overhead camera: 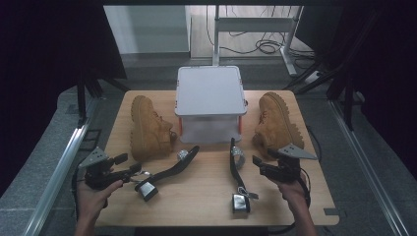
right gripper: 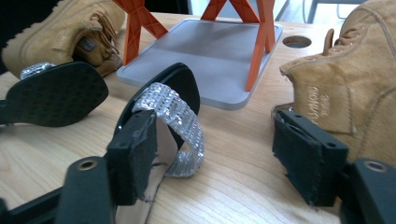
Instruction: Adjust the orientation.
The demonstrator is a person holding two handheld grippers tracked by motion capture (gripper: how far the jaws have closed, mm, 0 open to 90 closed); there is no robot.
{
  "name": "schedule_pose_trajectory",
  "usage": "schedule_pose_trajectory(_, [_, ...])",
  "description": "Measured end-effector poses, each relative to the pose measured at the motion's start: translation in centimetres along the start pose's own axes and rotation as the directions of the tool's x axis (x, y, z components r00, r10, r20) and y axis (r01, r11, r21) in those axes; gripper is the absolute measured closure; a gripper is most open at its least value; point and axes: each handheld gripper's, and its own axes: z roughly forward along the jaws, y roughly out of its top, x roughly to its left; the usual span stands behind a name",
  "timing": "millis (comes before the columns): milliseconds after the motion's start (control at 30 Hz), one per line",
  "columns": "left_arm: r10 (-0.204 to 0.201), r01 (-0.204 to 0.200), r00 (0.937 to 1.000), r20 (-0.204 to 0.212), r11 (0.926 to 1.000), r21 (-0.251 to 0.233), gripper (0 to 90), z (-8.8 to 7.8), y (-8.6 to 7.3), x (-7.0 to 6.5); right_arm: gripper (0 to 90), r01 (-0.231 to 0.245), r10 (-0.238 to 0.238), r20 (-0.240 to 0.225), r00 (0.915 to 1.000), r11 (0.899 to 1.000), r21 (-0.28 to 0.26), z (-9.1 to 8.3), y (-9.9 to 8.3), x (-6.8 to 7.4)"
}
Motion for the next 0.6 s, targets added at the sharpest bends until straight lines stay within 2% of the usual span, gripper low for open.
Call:
schedule_pose_trajectory(100, [-0.014,0.014,0.9997,-0.022,0.9997,-0.018,36.6,-0.5,0.0,-0.1,35.1,-0.017,0.017,-0.024,0.9996,1.000,-0.006,-0.4,-0.5,-1.2])
schedule_pose_trajectory(200, [-0.033,0.032,0.9992,-0.022,0.9987,-0.039,48.3,-1.0,0.1,-0.2,35.6,-0.038,0.038,-0.012,0.9992,0.999,0.008,-0.5,-1.0,-2.0])
schedule_pose_trajectory(333, [-0.026,0.026,0.9997,-0.005,0.9988,-0.042,65.0,-1.4,0.2,-0.4,36.0,-0.046,0.046,0.007,0.9989,0.999,0.015,-0.8,-1.4,-2.3])
schedule_pose_trajectory(400, [-0.015,0.015,0.9994,0.032,0.9998,-0.012,76.9,-1.5,0.4,-0.5,35.6,-0.055,0.055,0.030,0.9980,0.998,0.013,-1.2,-1.5,-2.3])
schedule_pose_trajectory(433, [-0.004,0.004,0.9992,0.039,0.9999,0.010,85.7,-1.5,0.4,-0.6,35.5,-0.064,0.063,0.034,0.9974,0.998,0.013,-1.3,-1.6,-2.3])
schedule_pose_trajectory(467, [0.012,-0.013,0.9992,0.038,0.9995,0.028,89.8,-1.5,0.4,-0.8,35.4,-0.067,0.066,0.038,0.9971,0.998,0.016,-1.4,-1.6,-2.3])
schedule_pose_trajectory(600, [0.039,-0.042,0.9976,0.057,0.9972,0.062,90.0,-1.1,0.5,-0.7,34.8,-0.066,0.064,0.057,0.9963,0.998,0.022,-1.2,-2.1,-2.2])
